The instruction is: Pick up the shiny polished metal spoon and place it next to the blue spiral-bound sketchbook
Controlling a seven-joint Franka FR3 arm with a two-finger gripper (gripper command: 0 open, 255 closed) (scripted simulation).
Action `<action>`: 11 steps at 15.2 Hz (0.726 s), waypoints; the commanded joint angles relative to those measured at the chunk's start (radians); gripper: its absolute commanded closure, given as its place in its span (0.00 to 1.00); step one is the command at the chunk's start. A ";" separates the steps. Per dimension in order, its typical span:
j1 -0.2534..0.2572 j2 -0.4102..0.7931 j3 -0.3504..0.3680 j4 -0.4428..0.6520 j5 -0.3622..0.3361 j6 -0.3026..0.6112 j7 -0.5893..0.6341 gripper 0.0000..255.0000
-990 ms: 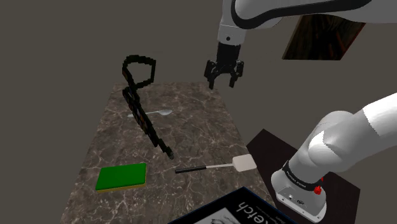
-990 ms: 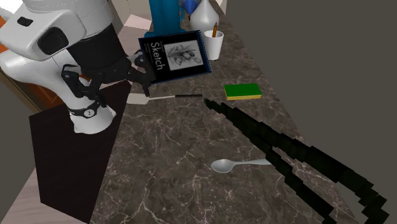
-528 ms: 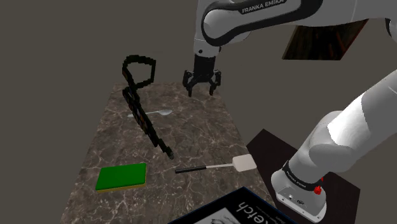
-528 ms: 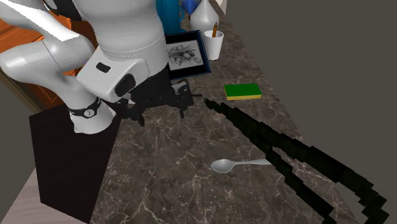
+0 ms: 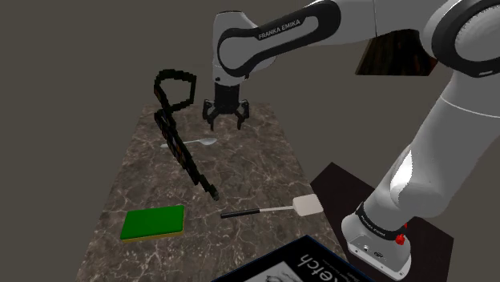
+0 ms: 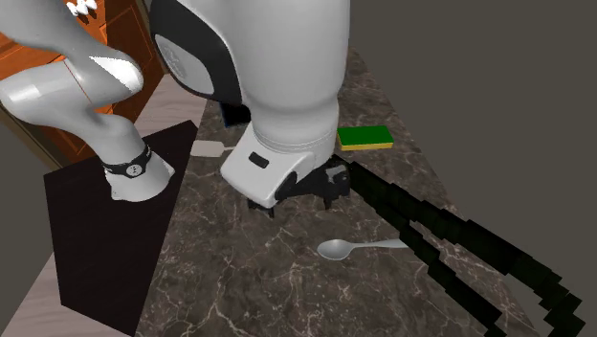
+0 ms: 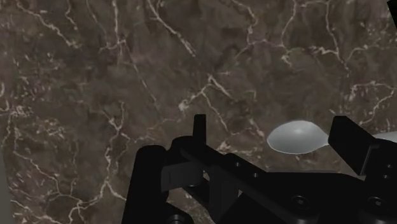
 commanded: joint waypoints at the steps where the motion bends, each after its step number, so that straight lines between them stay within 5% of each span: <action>1: 0.013 0.082 0.004 0.065 -0.022 0.017 0.047 0.00; 5: 0.044 0.224 0.000 0.192 -0.060 0.030 0.121 0.00; 11: 0.052 0.254 -0.001 0.151 -0.065 0.102 0.124 0.00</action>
